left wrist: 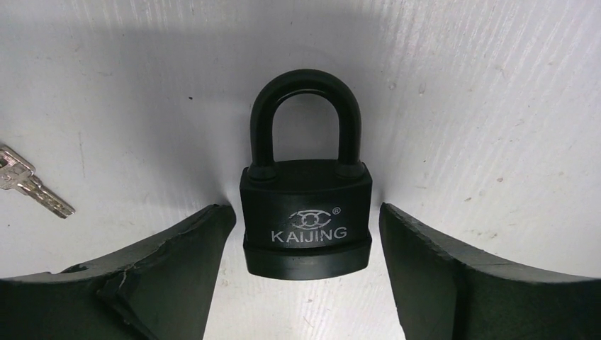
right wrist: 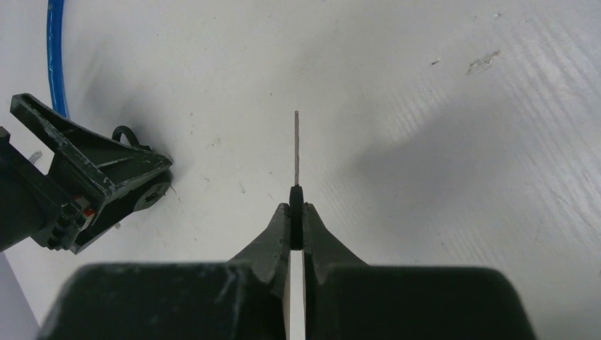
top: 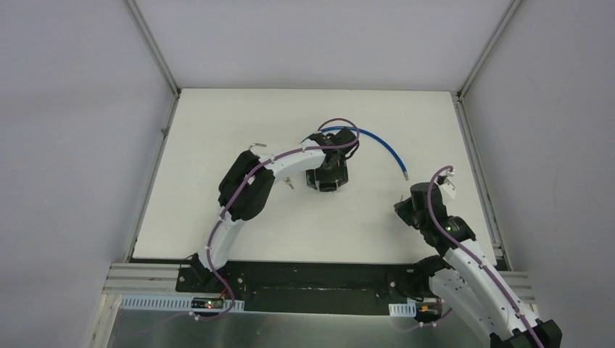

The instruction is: Unlock with the key

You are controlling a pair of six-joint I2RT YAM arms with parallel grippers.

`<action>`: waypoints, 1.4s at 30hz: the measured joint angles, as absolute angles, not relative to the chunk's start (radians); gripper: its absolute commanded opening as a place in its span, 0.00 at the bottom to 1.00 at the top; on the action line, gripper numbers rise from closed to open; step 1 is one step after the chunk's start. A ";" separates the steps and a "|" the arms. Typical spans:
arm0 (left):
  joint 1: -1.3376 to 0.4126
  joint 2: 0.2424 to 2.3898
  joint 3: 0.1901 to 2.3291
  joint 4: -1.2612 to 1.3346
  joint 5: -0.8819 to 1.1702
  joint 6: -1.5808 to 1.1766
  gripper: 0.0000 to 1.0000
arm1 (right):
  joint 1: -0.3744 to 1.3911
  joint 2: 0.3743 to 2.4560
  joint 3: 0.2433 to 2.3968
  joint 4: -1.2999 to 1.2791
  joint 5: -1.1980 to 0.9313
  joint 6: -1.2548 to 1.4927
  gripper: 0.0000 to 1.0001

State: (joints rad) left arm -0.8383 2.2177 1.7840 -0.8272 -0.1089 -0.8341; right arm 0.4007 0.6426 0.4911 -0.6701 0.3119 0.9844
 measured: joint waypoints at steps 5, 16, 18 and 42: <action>-0.838 2.218 1.785 -0.845 -0.114 -0.829 0.69 | 0.401 0.646 0.476 -0.638 0.270 0.974 0.00; -0.837 2.238 1.824 -0.881 -0.152 -0.753 0.66 | 0.401 0.656 0.476 -0.607 0.225 0.965 0.00; -0.837 2.251 1.850 -0.883 -0.159 -0.718 0.72 | 0.401 0.657 0.472 -0.598 0.220 0.965 0.00; -0.836 2.273 2.010 -0.891 -0.280 -0.621 0.38 | 0.401 0.689 0.459 -0.567 0.182 0.963 0.00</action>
